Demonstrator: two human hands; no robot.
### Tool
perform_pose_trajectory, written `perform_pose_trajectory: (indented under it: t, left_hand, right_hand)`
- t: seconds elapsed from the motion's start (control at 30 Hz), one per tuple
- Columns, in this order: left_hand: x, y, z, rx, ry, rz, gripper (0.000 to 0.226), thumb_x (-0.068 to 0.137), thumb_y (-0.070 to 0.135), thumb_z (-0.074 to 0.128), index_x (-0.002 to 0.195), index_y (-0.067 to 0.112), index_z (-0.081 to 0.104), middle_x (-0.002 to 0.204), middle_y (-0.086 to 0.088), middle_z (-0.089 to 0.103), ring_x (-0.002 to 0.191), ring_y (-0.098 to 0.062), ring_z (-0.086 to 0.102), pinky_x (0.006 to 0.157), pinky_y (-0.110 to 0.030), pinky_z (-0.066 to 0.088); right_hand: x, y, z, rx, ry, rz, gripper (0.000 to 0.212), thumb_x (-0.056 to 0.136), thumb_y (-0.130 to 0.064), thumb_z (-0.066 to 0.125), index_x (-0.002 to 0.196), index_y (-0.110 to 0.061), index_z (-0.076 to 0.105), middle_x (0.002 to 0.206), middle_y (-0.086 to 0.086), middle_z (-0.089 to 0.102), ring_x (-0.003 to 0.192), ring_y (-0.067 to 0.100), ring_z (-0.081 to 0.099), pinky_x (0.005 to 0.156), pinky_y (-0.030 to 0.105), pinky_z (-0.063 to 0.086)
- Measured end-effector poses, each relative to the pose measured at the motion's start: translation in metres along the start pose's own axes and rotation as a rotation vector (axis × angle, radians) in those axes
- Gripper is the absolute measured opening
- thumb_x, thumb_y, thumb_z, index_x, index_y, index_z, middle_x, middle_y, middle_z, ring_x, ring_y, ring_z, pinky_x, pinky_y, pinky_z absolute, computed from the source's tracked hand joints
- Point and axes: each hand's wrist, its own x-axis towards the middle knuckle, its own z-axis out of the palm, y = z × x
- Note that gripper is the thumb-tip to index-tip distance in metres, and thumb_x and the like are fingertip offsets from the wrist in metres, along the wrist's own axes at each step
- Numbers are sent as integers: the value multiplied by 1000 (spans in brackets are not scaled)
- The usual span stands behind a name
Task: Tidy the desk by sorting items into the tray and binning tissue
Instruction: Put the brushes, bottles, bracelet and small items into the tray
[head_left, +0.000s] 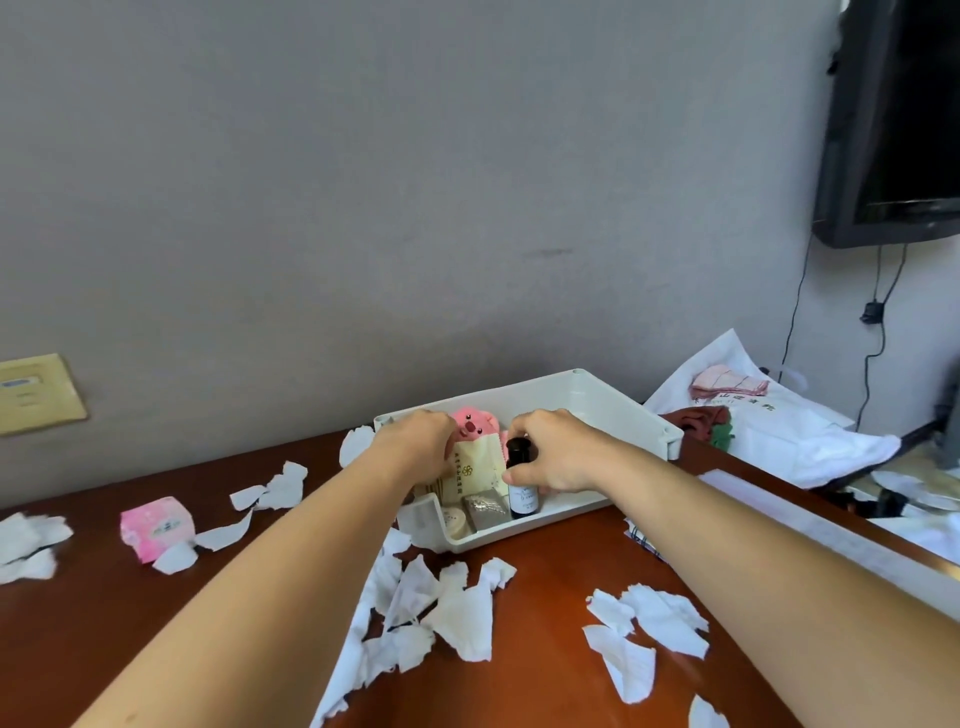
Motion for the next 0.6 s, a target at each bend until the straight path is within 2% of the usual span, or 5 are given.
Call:
perform_pose_trajectory:
  t: [0.17,0.3,0.37,0.43,0.6]
  left_hand:
    - [-24,-6,-22,-43,30,-10,19,94,22,53,111,17,59,119,-5,56,94,-21,56,85,-34,52]
    - [-59,-12,-47,-57,80,50,21,96,28,49,111,17,58,117,-5,56,94,-20,53,78,-30,47]
    - [-82,-16,-59,-56,81,95,21,96,29,48,110,17,58,118,-4,57,102,-22,55,85,-34,49]
    - [-107,-22,-70,-42,69,129,22,95,29,49,112,19,58,122,-4,56,108,-23,54,93,-39,48]
    - [-178,-38,-86,-20,3,146,27,95,33,50,118,19,55,124,-2,55,109,-21,53,92,-35,46]
  right_hand:
    - [-15,-9,-17,-46,93,5,33,86,-32,64,116,-19,58,123,6,56,110,26,54,93,41,47]
    - [-35,-25,-28,-70,67,-25,28,87,-30,62,112,-18,60,120,5,59,102,25,58,92,42,49]
    - [-48,-37,-31,-57,32,-53,26,87,-26,62,112,-16,60,116,5,61,93,25,61,91,41,51]
    - [-60,-50,-33,-80,8,-83,26,88,-25,62,112,-15,61,112,5,62,94,23,60,91,39,50]
    - [-100,-88,-28,-142,-70,-158,25,88,-27,62,110,-16,62,104,2,60,91,19,54,81,30,45]
